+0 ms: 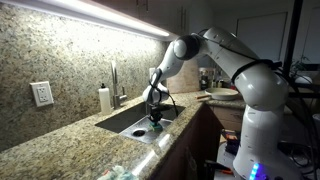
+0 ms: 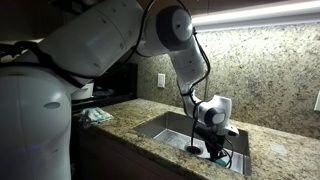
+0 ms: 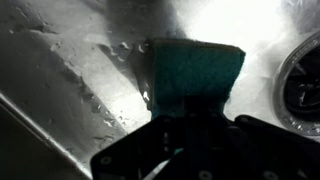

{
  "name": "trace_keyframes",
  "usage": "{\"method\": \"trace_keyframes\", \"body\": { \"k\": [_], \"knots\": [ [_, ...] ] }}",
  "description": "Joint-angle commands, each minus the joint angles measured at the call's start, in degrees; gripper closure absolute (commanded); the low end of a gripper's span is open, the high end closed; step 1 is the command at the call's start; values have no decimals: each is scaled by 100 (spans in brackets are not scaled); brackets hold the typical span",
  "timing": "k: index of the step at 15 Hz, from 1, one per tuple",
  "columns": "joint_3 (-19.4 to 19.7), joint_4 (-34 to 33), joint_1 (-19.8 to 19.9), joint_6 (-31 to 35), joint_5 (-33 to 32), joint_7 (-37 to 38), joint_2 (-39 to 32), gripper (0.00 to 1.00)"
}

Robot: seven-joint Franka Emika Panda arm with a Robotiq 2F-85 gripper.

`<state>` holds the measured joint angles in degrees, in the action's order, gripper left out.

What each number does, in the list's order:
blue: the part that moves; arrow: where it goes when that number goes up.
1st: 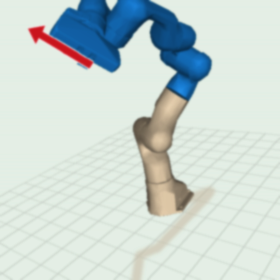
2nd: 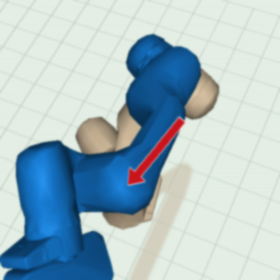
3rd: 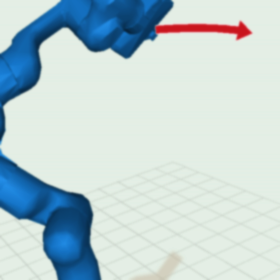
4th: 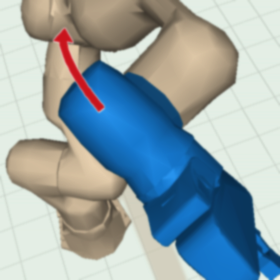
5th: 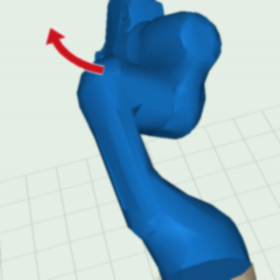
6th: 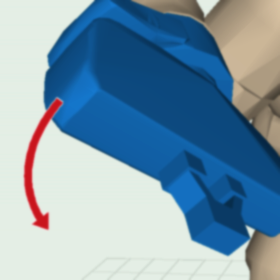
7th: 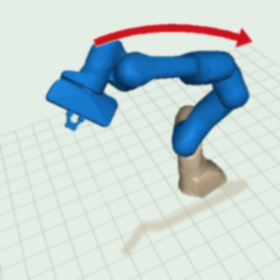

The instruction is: Push the faucet to the left, use the sponge in the sink to wipe the sink

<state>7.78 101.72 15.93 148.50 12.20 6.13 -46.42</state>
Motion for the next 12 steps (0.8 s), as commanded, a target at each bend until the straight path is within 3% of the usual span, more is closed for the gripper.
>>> {"method": "trace_keyframes", "body": {
  "k": [1, 5, 12],
  "knots": [
    [104, -406, 384, 182, 182, 47, -382, 100],
    [70, -931, 663, 103, 316, 48, -670, 100],
    [-178, -1856, 641, -34, 281, -33, -1079, 100]
  ]
}}
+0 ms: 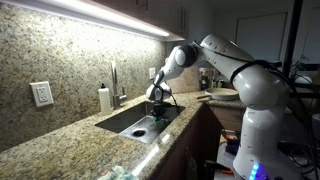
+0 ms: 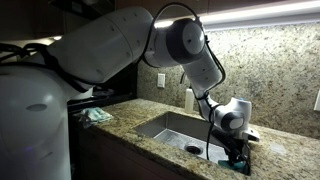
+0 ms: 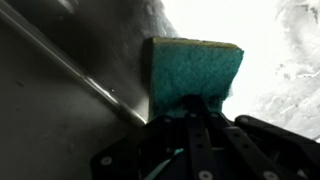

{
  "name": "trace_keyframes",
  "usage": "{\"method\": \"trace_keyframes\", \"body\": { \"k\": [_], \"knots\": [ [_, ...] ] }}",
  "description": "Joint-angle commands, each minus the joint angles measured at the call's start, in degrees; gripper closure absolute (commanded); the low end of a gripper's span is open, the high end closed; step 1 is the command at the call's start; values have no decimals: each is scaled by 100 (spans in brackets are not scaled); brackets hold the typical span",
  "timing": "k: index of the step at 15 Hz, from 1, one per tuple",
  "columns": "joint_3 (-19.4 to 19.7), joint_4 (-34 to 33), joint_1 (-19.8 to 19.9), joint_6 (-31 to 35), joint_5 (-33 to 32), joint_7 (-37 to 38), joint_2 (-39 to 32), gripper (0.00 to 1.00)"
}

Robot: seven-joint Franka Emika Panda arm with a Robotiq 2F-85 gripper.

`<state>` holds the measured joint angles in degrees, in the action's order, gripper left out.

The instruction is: Push the faucet to the left, use the sponge in the sink to wipe the sink

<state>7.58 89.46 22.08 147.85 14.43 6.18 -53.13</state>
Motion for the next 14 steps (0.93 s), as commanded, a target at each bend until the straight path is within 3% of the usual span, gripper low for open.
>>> {"method": "trace_keyframes", "body": {
  "k": [1, 9, 13, 14],
  "knots": [
    [-194, -766, 8, 44, 44, -57, -475, 100],
    [-675, -1311, -75, 180, -13, -542, -620, 100],
    [-539, -1009, -112, 207, 30, -315, -329, 100],
    [-469, -866, -113, 202, 26, -254, -234, 74]
  ]
}}
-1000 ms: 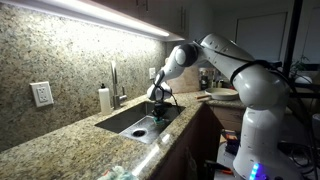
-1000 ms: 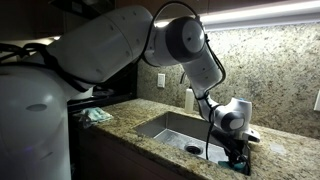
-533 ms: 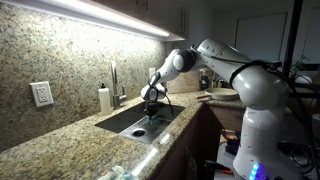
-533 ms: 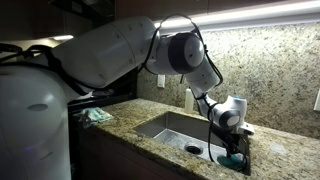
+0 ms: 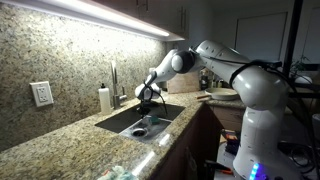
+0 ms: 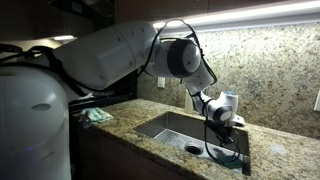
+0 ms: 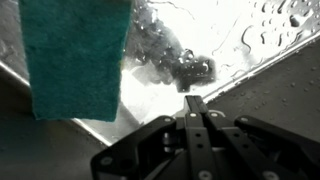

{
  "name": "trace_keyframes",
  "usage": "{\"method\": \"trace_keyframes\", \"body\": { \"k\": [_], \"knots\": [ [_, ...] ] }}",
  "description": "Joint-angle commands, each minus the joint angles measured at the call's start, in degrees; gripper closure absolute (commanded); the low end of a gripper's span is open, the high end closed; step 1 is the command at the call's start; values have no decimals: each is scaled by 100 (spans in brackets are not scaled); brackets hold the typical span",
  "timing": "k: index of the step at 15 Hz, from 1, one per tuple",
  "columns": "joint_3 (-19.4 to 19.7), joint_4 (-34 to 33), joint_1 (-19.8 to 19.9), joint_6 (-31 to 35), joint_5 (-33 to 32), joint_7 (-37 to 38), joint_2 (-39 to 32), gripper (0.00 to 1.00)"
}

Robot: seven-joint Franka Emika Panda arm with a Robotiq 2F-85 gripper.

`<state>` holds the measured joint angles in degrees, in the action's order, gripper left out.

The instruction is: Push the faucet to the left, use the sponge in the sink to wipe the sink

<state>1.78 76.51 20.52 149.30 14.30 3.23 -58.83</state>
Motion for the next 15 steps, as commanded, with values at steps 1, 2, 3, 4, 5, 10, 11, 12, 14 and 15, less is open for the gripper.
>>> {"method": "trace_keyframes", "body": {
  "k": [1, 2, 3, 4, 5, 10, 11, 12, 14, 15],
  "knots": [
    [216, 507, 19, 52, 14, 132, 381, 73],
    [269, 605, 40, 39, 29, 173, 422, 68],
    [283, 681, 88, 24, 68, 179, 445, 62],
    [301, 790, 113, -3, 94, 188, 486, 55],
    [303, 926, 139, -21, 119, 192, 537, 49],
    [329, 1698, 160, 180, 162, 189, 905, 77],
    [351, 1840, 162, 274, 173, 203, 996, 82],
    [373, 1985, 154, 361, 177, 225, 1085, 91],
    [429, 2274, 116, 539, 175, 277, 1267, 100],
    [437, 2388, 118, 585, 175, 274, 1333, 100]
  ]
}}
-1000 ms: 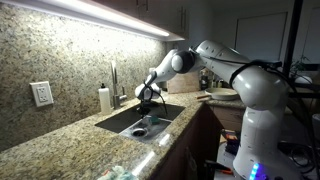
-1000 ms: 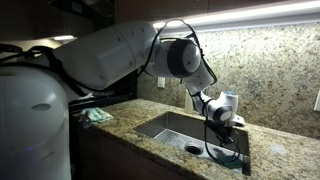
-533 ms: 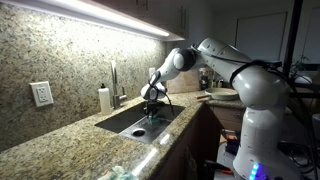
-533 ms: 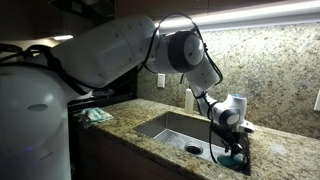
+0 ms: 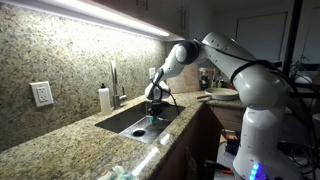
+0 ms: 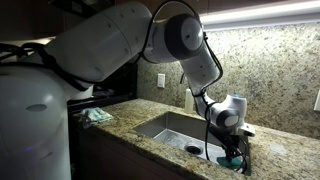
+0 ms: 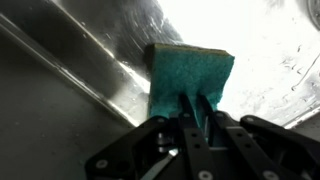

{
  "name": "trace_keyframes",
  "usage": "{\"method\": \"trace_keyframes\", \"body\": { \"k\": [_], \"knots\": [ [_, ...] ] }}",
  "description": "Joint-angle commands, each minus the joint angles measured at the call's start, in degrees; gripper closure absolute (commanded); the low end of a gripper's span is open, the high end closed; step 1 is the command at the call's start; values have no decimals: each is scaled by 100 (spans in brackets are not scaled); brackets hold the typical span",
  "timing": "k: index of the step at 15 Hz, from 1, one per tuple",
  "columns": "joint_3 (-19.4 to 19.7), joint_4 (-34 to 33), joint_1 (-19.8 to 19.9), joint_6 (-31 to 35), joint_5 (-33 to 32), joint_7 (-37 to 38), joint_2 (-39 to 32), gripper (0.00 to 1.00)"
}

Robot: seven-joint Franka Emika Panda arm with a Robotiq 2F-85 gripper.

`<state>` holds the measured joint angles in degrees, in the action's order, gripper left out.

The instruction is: Push the faucet to the left, use the sponge in the sink to wipe the sink

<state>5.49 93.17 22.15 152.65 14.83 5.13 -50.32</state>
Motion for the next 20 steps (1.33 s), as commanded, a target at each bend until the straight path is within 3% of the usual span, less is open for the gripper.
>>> {"method": "trace_keyframes", "body": {
  "k": [1, 8, 9, 15, 20],
  "knots": [
    [64, 804, -35, 304, 129, 72, 518, 100],
    [-152, 771, 103, 182, 241, -101, 362, 100],
    [2, 593, -13, 117, 95, -14, 277, 99],
    [16, 511, -34, 314, 120, 32, 193, 100],
    [-161, 25, -3, 428, 141, -29, -103, 100]
  ]
}}
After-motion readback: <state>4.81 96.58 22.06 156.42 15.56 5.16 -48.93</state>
